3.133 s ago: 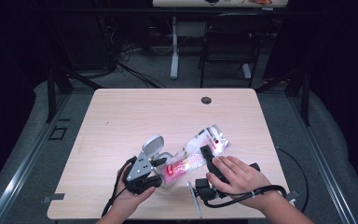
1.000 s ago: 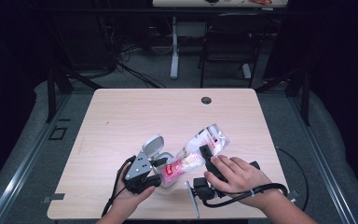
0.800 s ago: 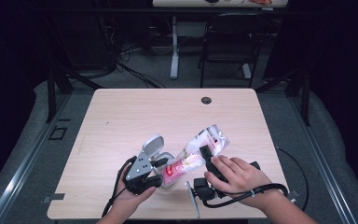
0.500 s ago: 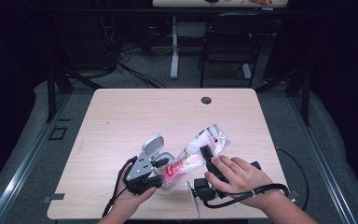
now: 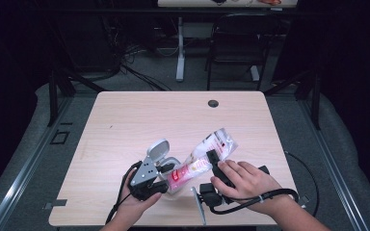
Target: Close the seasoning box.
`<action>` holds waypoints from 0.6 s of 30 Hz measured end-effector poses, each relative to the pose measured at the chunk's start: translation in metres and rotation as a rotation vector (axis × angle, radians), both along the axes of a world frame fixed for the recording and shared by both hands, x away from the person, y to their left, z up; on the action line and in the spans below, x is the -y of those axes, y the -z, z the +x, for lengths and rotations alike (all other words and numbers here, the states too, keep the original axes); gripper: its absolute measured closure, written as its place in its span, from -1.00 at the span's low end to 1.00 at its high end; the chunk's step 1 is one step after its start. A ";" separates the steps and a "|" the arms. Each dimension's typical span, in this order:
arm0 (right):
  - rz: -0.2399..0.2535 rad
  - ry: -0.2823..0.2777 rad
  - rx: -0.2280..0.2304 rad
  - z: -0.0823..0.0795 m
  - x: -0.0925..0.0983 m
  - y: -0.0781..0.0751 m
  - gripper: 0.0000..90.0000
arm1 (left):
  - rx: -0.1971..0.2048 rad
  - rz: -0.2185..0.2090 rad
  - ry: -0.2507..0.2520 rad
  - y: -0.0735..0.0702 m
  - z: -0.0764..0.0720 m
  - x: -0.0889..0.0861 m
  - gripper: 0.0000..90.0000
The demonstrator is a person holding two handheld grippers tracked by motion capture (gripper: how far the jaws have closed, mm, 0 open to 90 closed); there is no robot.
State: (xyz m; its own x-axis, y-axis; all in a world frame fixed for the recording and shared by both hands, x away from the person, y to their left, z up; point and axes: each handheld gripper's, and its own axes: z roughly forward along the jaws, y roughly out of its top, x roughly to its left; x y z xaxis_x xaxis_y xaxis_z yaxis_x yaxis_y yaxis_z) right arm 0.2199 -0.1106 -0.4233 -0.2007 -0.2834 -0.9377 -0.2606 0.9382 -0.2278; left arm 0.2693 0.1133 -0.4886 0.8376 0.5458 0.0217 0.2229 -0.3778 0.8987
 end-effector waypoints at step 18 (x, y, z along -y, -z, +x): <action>-0.003 0.002 0.004 0.000 -0.001 -0.001 0.89 | 0.000 -0.001 0.002 0.001 0.000 0.001 0.43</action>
